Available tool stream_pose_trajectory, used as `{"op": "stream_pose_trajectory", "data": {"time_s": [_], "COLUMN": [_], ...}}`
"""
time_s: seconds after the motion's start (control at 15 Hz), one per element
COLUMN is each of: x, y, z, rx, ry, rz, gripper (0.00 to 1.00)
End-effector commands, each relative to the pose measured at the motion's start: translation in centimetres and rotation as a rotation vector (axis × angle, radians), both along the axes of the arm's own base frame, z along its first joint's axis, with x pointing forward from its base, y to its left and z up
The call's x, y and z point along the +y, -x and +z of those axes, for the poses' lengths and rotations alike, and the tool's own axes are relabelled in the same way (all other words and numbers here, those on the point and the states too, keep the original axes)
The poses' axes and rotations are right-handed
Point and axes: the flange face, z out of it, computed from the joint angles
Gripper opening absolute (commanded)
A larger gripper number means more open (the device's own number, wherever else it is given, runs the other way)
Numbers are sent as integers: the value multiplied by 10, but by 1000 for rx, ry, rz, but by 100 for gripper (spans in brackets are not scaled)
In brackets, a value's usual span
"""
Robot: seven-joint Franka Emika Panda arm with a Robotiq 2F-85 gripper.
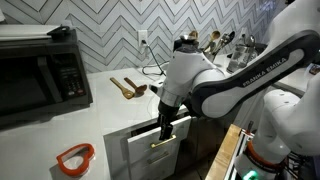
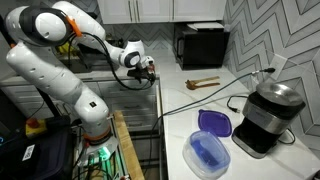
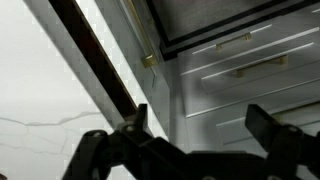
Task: Open the drawer then remove the spoon from the drawer
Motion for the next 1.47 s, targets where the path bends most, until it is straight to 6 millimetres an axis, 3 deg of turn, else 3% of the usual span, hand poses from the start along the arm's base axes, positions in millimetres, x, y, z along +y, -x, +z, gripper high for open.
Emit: {"op": "stream_pose_trajectory", "data": {"time_s": [0.0,0.47,0.87,1.4], "x": [8,28,29,18], "y": [4,1,-5,-10], "z": [-10,-43,-75,-85], "rx": [-51,-80,-112,-167], "ry": [-6,-10,18,77], "rz": [62,133,193,214], "gripper": [100,100,100,100]}}
